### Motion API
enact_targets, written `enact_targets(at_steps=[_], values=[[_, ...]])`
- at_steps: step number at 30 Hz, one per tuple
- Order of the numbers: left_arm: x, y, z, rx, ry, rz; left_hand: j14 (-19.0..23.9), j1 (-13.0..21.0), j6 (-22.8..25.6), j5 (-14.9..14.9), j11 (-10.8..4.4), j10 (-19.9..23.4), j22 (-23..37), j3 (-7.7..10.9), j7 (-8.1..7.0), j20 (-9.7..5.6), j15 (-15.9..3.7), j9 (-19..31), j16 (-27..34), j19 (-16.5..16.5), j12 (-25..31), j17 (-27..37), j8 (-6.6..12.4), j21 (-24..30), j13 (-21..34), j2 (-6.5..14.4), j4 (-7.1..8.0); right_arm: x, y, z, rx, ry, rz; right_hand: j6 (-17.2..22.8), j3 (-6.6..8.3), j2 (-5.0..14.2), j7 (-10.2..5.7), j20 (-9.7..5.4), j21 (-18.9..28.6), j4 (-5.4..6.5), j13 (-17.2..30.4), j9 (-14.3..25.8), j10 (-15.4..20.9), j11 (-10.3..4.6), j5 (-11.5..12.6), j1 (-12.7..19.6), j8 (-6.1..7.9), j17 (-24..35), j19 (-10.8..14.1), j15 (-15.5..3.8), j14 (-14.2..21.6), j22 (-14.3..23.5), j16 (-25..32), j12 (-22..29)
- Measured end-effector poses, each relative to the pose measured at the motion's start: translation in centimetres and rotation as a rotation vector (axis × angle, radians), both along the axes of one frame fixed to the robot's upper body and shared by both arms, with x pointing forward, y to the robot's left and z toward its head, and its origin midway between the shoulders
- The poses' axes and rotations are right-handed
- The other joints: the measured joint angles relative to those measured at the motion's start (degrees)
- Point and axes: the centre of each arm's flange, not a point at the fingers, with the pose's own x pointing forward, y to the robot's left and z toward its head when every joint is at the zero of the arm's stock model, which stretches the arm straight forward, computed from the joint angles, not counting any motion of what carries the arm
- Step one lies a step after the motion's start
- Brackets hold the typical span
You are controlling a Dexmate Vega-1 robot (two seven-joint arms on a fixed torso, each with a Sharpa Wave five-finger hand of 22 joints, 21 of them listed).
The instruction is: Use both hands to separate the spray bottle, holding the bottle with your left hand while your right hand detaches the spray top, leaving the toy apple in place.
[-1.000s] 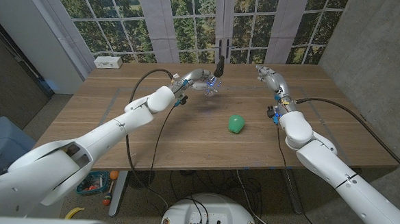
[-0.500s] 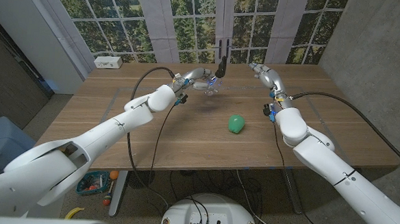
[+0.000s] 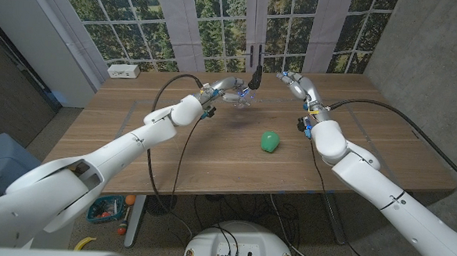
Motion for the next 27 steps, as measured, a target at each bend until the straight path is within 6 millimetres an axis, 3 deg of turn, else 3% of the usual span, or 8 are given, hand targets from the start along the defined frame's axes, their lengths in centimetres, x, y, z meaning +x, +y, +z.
enact_targets(at_steps=[14,27], values=[[-0.2,-1.1,0.0,0.041,-0.047,0.038,0.02,0.00,0.00,0.09,0.00,0.00,0.00,0.16,0.00,0.01,-0.02,0.43,-0.23,0.00,0.00,-0.03,0.00,0.43,0.02,0.00,-0.16,-0.2,1.2,0.3,-0.077,-0.016,-0.038,0.30,-0.59,-1.59,0.32,1.02,-0.29,-0.57,0.26,0.29,-0.22,-0.21,-0.27,-0.69,0.00,-0.01,-0.21,0.22,-0.21,-0.01,0.00,0.00],[-0.4,-1.8,0.1,0.064,-0.070,0.056,0.12,0.00,0.00,0.09,0.00,0.00,0.00,0.16,0.00,-0.30,-0.12,0.79,-0.40,-0.32,0.00,-0.12,0.00,0.56,0.03,0.00,-0.16,-0.2,2.4,0.5,-0.145,-0.016,-0.055,0.83,-1.10,-2.80,-0.22,1.01,-0.44,-0.77,0.56,0.29,-0.89,-0.88,-0.48,-1.11,0.00,-0.01,-0.21,0.12,-0.74,-0.01,0.00,-0.37]])
